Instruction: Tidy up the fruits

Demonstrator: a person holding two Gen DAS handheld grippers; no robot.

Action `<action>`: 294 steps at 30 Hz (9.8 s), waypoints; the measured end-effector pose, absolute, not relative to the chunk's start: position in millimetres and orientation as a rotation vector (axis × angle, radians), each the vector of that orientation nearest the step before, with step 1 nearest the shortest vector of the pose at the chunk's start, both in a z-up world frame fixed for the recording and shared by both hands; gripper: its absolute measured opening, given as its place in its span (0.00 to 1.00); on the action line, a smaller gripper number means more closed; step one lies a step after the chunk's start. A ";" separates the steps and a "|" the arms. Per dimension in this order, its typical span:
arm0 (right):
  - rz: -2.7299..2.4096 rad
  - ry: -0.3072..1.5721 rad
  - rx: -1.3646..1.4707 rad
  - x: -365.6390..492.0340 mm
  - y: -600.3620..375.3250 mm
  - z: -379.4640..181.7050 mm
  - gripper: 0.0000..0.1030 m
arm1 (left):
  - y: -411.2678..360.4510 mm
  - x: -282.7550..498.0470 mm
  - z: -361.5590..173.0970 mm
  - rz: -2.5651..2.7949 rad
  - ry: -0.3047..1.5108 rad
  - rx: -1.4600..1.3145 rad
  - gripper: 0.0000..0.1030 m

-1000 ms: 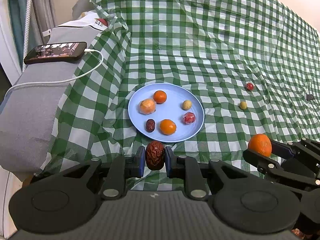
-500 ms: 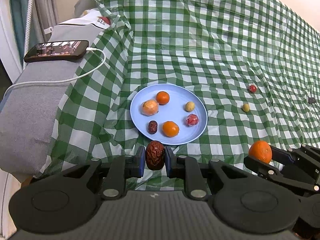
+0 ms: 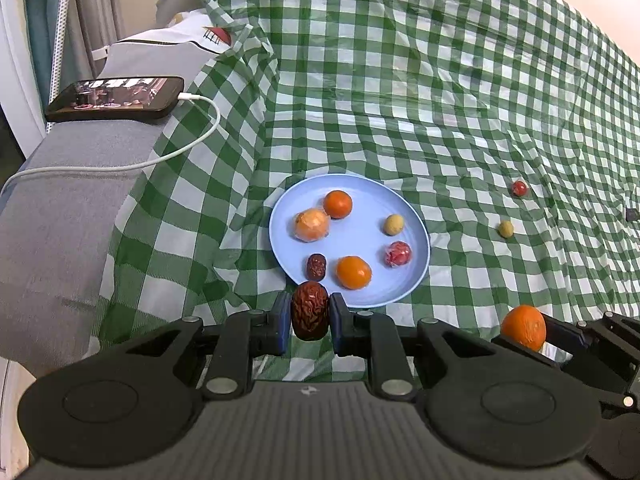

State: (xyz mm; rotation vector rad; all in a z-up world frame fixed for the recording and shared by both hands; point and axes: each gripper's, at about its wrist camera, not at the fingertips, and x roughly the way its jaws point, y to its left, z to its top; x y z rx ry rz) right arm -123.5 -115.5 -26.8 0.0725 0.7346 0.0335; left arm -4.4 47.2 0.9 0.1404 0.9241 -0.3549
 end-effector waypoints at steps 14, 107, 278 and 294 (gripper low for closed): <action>0.043 0.764 0.088 -82.2 -116.2 -44.3 0.34 | 28.7 41.5 -11.1 -0.347 0.935 0.159 0.21; -0.007 0.702 0.088 -138.7 -106.3 -7.5 0.99 | 52.0 -56.4 7.6 -0.315 0.794 0.258 1.00; 0.026 0.823 0.139 -123.2 -130.7 -33.6 0.33 | 25.8 -7.0 -8.8 -0.351 1.021 0.264 0.27; 0.021 0.824 0.157 -19.7 -142.9 -59.9 0.33 | -18.7 86.9 -32.1 -0.359 1.041 0.285 0.27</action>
